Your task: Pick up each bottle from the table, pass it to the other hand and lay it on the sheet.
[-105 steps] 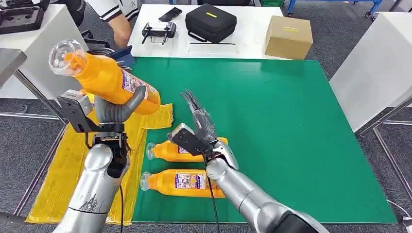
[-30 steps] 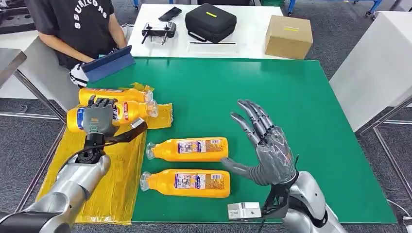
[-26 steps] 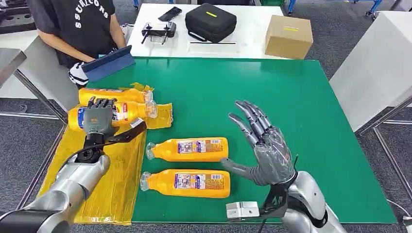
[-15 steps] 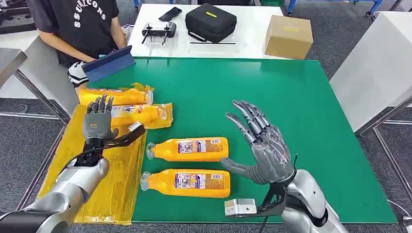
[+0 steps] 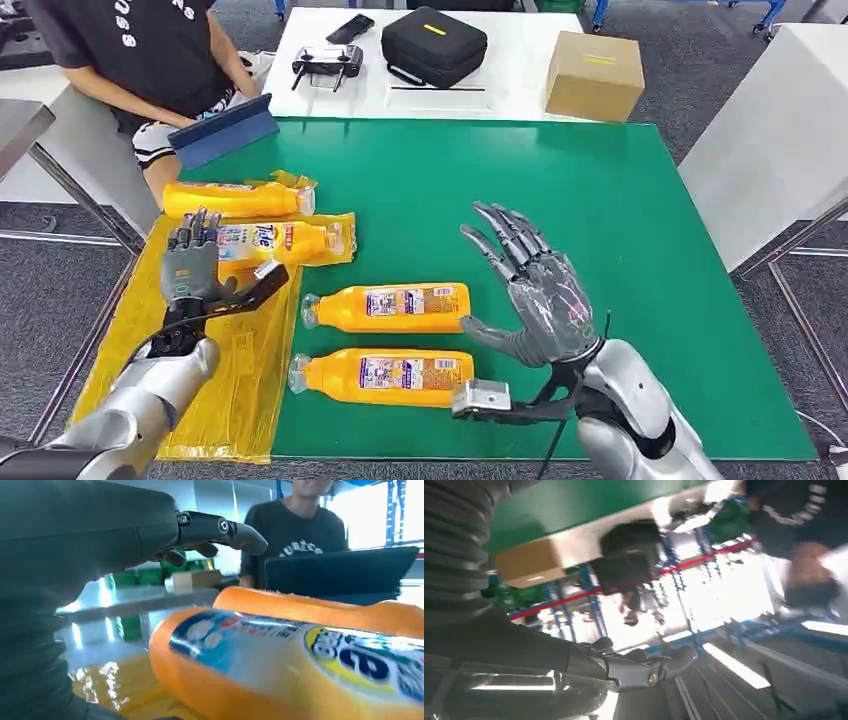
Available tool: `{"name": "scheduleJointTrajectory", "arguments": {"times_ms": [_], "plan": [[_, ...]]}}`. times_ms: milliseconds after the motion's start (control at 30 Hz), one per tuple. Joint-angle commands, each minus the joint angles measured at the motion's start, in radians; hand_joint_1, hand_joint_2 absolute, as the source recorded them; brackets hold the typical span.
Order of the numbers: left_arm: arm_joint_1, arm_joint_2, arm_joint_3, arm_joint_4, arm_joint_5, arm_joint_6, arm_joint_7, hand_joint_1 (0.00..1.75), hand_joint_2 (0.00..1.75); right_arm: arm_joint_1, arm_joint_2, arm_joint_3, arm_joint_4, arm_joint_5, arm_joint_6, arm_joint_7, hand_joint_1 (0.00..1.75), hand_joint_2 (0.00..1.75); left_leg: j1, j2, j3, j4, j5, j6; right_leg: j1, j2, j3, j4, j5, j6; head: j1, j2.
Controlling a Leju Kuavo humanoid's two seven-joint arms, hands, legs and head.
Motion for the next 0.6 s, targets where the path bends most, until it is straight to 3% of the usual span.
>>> {"name": "scheduleJointTrajectory", "arguments": {"times_ms": [33, 167, 300, 600], "plan": [[0.136, -0.144, 0.094, -0.315, 0.379, -0.105, -0.335, 0.00, 1.75, -0.195, -0.048, -0.036, 0.276, 0.105, 0.107, 0.084, 0.00, 1.75, 0.001, 0.001, 0.004, 0.001, -0.002, -0.004, 0.000, 0.001, 0.005, 0.000, -0.001, -0.002, 0.000, 0.000], [0.314, -0.124, 0.003, -0.689, 0.736, -0.322, -0.424, 0.00, 1.75, -0.209, -0.124, -0.044, 0.307, 0.125, 0.124, 0.097, 0.00, 1.75, -0.001, 0.002, 0.003, 0.000, -0.001, -0.002, 0.000, 0.002, 0.003, -0.001, 0.000, -0.001, 0.000, 0.000], [0.383, -0.085, -0.002, -0.854, 0.912, -0.428, -0.450, 0.00, 1.75, -0.202, -0.154, -0.048, 0.317, 0.128, 0.124, 0.095, 0.00, 1.75, -0.002, 0.002, 0.002, 0.001, -0.001, -0.001, -0.001, 0.002, 0.002, -0.001, 0.000, -0.001, 0.000, 0.000], [0.416, -0.045, 0.048, -0.969, 1.077, -0.487, -0.462, 0.00, 1.75, -0.243, -0.158, -0.005, 0.384, 0.082, 0.165, 0.077, 0.00, 1.75, 0.000, 0.005, 0.004, 0.001, -0.002, -0.003, 0.001, 0.004, 0.003, 0.000, 0.000, -0.002, 0.000, 0.000]]}}
